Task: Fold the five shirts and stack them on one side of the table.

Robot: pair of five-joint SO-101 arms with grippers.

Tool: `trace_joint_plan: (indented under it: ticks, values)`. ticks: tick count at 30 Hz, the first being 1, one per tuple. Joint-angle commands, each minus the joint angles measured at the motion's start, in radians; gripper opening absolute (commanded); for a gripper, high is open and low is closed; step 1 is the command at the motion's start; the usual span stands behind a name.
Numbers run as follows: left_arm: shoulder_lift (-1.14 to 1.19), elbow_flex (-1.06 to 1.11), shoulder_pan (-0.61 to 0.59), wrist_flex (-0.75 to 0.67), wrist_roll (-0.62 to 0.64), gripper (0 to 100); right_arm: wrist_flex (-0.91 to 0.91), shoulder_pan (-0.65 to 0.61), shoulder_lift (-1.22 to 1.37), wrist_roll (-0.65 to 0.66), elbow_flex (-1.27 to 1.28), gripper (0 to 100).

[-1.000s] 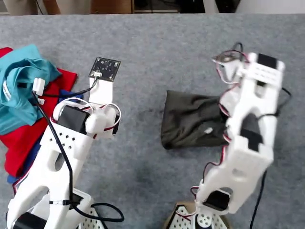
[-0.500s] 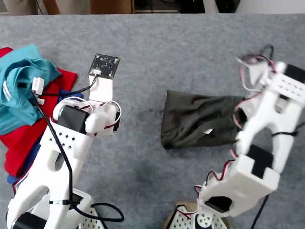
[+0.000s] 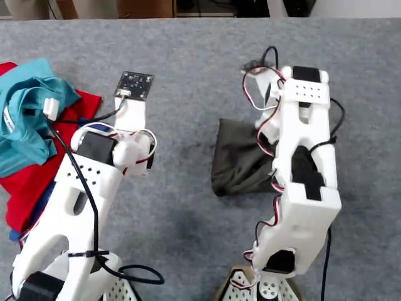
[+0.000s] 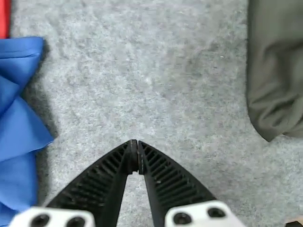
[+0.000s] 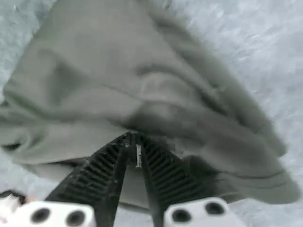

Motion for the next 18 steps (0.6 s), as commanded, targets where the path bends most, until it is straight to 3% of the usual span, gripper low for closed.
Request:
trace_joint_plan:
  ticks: [1,11,18]
  values:
    - [0.002,-0.034,-0.032,-0.012,-0.038,2,0.066,0.067,0.018,0.000,-0.045,0.2]
    - [0.002,-0.034,-0.037,-0.018,-0.052,2,0.167,0.283,-0.047,0.029,0.054,0.2]
    - [0.004,-0.034,-0.035,-0.063,-0.052,2,0.157,0.357,-0.163,0.169,0.283,0.2]
